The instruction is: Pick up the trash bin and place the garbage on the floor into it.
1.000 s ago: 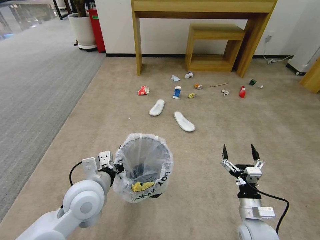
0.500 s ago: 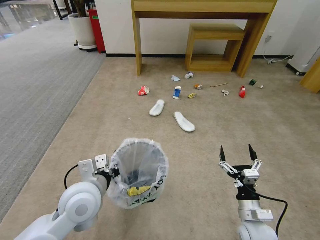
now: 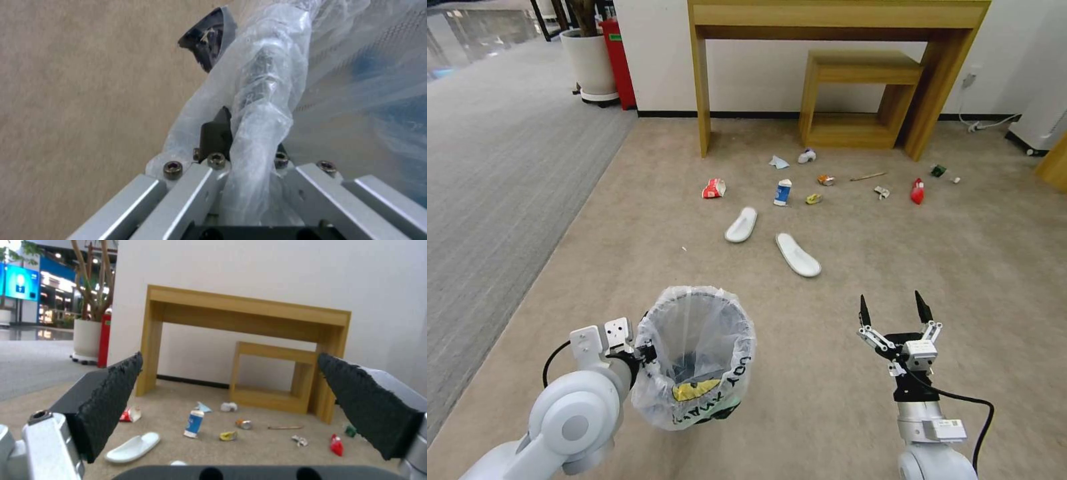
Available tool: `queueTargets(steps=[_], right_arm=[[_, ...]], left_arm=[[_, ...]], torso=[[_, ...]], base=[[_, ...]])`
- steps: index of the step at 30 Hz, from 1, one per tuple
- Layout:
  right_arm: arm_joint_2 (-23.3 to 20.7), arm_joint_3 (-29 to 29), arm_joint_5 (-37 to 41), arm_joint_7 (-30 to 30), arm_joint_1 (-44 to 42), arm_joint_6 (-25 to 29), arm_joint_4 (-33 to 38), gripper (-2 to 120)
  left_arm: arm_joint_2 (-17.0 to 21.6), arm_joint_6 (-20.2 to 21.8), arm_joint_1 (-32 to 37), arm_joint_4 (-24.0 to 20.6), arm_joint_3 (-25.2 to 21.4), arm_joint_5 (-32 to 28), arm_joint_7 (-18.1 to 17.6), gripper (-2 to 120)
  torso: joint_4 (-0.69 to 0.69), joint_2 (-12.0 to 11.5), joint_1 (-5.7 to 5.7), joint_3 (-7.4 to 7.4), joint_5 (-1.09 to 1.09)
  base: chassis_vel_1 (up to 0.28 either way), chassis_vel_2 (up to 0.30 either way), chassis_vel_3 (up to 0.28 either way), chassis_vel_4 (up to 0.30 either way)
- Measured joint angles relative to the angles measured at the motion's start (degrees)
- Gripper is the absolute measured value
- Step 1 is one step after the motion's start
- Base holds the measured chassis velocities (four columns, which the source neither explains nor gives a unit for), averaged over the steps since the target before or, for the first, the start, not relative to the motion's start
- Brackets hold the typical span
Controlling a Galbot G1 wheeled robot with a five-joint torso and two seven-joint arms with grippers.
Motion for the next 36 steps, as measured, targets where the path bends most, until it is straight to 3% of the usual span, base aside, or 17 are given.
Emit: queueTargets(steps=[18,36], right_arm=[[-1.6,0.0,0.1,-0.6,-0.4,1.0,0.7,100],[-1.0,-0.3,-0.6,-1.9,-1.3,2.2,0.2,100]], left_arm=[[-0.3,-1.3,2.0,-0.8,-1.6,-0.8,-1.4,1],[-0.7,-1.2,5.6,-2.4,-3.3,-0.2,-1.3,1]], torso=[[-0.01,0.0,0.01,0.02,-0.01],[-0.01,0.0,0.00,-0.01,-0.03]], base=[[-0.307,0.308,0.313,-0.296],[-0.011,0.007,0.006,-0.007]])
